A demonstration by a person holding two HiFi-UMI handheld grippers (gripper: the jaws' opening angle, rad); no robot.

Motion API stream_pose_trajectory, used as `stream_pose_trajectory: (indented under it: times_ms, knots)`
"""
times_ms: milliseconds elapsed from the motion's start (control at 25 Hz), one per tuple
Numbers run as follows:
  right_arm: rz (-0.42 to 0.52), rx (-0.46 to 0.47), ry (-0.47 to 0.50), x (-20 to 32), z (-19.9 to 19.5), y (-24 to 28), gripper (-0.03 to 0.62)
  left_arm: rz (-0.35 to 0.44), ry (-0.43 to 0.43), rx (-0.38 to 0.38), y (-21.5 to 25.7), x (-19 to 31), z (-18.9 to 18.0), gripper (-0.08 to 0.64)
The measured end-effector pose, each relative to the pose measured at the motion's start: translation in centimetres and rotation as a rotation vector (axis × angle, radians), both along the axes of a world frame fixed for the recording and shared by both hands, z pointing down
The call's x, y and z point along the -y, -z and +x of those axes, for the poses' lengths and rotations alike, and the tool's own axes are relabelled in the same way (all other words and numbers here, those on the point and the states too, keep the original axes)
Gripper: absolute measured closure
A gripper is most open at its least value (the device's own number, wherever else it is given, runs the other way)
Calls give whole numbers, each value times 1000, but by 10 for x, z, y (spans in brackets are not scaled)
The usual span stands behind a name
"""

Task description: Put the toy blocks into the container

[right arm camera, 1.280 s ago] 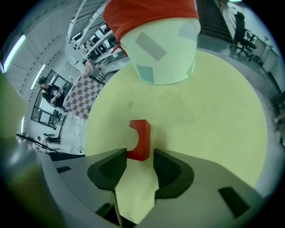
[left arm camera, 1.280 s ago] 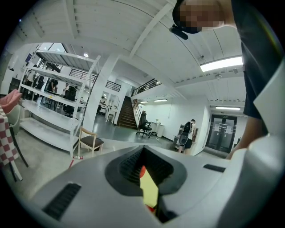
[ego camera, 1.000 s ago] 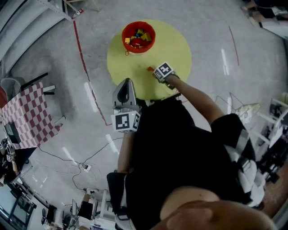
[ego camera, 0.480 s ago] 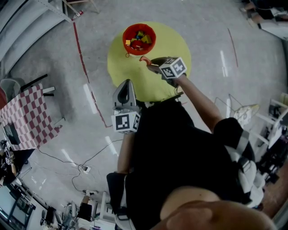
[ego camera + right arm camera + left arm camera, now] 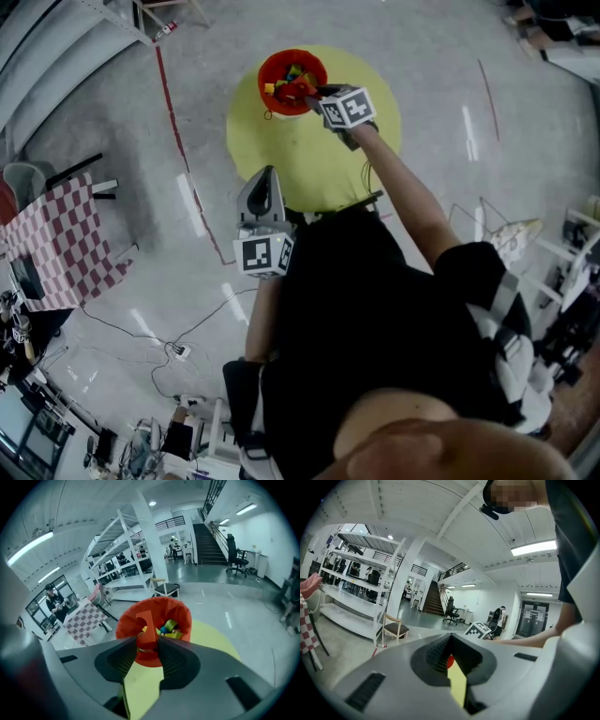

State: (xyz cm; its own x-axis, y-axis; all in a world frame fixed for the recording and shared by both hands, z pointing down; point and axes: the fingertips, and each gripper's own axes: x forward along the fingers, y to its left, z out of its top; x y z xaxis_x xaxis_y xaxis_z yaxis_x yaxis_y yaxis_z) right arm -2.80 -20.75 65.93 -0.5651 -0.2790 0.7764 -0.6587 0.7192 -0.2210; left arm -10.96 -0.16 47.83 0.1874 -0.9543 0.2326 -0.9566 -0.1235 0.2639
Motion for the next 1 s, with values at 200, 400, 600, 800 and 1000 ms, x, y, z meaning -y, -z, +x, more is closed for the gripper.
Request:
stream_pose_trajectory:
  times_ms: [200,400,600,800,1000]
  knots:
    - [24,-25,-44,4,0,-6,457,4,9,7,-1,1,-5,568]
    - [35,25,-95,-1,7,8,459,4,3,1,0,6,-3,568]
    - [162,180,-105,-17,11,58,552,23,-15,9,6,13,3,568]
    - [307,257,-110,-54,24,103,592,31,-35,16,8,17,11,568]
    - [366,353,-102,-107,33,137,594,38,-46,14,12,22,19,568]
